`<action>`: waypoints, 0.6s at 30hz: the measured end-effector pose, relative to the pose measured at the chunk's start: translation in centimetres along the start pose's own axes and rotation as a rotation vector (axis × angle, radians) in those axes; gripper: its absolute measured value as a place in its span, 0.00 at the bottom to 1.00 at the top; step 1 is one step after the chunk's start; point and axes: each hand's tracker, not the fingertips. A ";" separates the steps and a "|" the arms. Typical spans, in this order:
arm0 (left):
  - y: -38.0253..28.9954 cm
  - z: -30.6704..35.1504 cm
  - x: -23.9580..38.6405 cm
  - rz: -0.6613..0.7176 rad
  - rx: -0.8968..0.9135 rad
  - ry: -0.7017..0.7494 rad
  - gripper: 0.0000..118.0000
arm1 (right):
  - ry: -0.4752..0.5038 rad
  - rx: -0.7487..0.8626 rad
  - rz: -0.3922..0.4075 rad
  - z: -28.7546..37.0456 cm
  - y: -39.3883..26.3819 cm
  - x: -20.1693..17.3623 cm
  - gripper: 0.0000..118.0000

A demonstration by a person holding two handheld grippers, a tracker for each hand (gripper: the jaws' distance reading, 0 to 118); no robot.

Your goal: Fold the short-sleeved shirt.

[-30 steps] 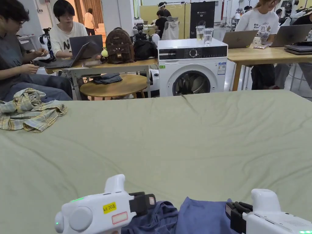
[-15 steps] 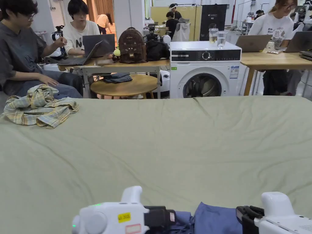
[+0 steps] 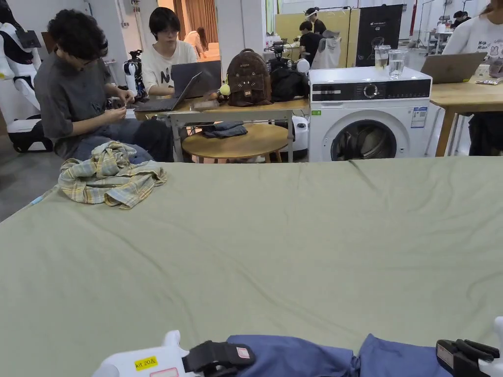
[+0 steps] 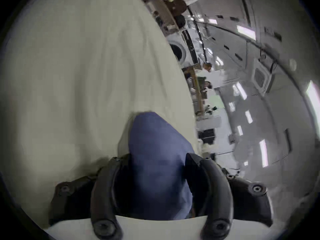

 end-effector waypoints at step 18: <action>-28.0 -17.0 -12.0 -0.552 0.181 0.312 0.09 | 0.028 0.016 -0.031 -0.9 1.2 0.3 0.00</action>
